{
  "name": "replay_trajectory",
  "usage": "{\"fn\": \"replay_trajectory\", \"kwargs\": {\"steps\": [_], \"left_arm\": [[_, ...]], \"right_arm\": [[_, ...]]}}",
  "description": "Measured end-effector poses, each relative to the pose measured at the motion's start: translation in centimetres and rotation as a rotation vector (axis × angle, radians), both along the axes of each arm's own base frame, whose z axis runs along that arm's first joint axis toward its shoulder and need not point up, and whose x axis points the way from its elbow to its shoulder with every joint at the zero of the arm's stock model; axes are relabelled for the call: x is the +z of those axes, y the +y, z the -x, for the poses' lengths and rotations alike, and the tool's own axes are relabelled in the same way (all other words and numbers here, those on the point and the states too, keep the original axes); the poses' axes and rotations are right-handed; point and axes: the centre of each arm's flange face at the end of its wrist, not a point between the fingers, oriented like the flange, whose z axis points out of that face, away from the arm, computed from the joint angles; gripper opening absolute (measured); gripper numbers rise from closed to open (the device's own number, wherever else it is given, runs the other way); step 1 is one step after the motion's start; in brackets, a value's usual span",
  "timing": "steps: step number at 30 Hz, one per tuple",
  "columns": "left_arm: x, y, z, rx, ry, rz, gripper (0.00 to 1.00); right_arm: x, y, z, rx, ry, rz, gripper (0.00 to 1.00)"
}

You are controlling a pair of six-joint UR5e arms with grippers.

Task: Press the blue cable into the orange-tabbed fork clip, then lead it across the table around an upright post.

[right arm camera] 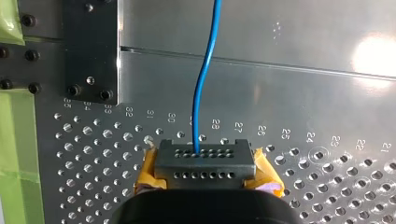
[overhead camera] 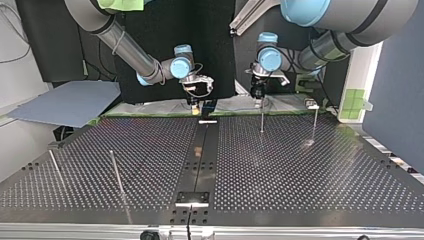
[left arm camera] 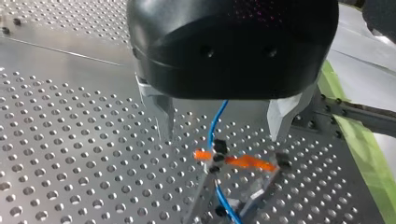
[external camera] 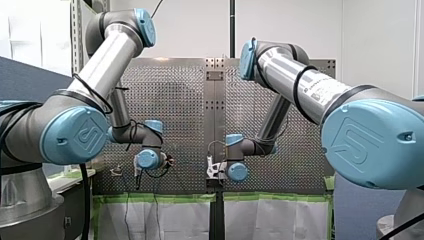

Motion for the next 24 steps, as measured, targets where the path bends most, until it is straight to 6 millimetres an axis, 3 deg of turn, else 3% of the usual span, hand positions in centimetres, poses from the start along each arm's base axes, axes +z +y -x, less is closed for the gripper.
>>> {"fn": "replay_trajectory", "kwargs": {"steps": [9,24], "left_arm": [[0.6,-1.4,-1.1,-0.014,-0.024,0.038,1.0],[-3.2,-3.3,-4.3,-0.022,0.012,0.02,1.0]], "right_arm": [[0.0,0.0,-0.1,0.008,-0.003,0.002,0.0],[0.0,0.0,0.0,0.01,-0.002,-0.001,0.0]]}}
